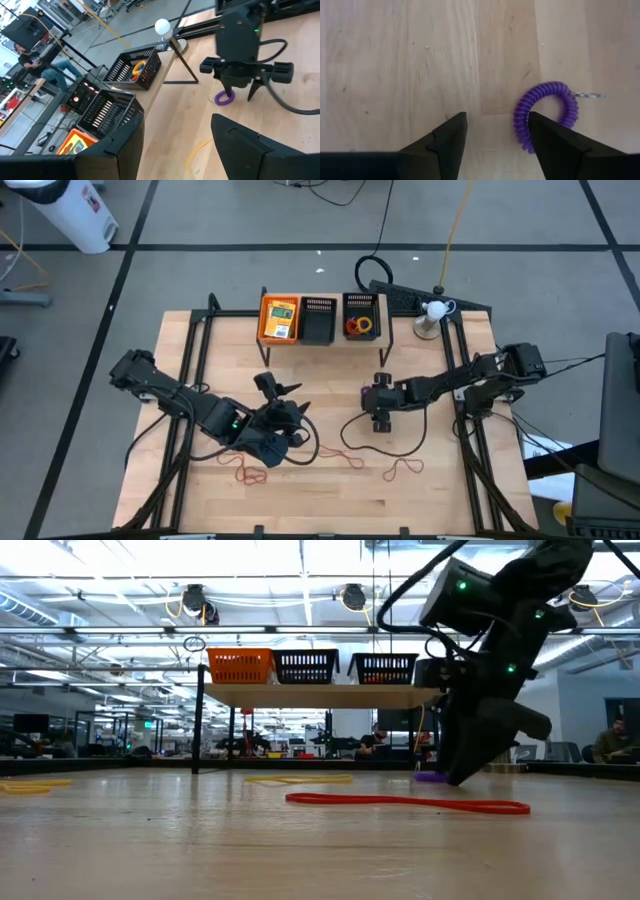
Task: Pick & Place Office Desk Supplies
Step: Put the violet spring keychain into the right black bin on the shelf
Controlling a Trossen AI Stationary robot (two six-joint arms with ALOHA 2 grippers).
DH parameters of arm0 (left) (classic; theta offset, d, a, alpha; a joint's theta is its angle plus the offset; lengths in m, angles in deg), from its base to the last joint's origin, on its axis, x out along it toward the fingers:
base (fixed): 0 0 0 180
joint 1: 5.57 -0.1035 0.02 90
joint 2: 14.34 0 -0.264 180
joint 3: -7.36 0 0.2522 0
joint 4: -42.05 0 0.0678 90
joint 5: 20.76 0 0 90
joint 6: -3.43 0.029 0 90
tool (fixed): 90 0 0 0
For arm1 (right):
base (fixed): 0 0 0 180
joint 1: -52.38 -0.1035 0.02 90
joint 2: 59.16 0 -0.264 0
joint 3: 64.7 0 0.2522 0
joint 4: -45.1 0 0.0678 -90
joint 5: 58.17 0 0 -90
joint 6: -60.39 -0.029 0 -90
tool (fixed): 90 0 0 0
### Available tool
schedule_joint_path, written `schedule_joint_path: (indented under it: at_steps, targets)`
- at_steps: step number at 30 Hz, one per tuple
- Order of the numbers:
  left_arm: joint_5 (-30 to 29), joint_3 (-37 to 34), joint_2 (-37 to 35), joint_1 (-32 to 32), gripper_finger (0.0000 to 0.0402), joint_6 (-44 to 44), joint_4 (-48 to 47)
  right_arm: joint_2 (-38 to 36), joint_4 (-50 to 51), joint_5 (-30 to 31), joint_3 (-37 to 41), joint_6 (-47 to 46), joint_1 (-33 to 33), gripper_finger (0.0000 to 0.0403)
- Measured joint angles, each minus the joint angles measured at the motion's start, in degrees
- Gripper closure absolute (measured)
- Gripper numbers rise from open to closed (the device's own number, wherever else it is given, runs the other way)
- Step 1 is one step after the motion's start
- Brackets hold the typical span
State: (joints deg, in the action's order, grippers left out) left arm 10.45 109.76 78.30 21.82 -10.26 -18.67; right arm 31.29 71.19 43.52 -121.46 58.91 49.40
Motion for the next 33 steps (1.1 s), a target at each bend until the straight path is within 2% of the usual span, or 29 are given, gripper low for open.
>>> schedule_joint_path:
  at_steps: [6,13,17,22,29,33]
  targets:
    - [1.43,-0.04,0.00,0.00,0.0176,-0.14,0.03,0.28,1.86,-8.65,-0.02,-2.87,4.54,0.0202]
    - [4.73,-0.04,0.00,0.00,0.0176,-0.64,0.13,0.33,2.22,-15.54,0.00,-3.66,7.99,0.0212]
    - [6.73,-0.04,0.00,0.00,0.0176,-2.13,0.11,0.35,2.02,-13.46,0.04,-3.91,8.27,0.0265]
    - [6.98,-0.04,0.00,0.00,0.0176,-3.87,0.09,0.39,1.44,-10.37,0.11,-4.85,8.26,0.0380]
    - [7.39,-0.07,0.00,0.00,0.0176,-4.89,0.04,-1.42,-3.55,-7.38,0.44,-9.01,3.76,0.0397]
    - [7.53,-0.09,0.00,0.00,0.0176,-5.03,0.04,-7.09,-7.48,-3.31,0.26,-8.07,-0.50,0.0400]
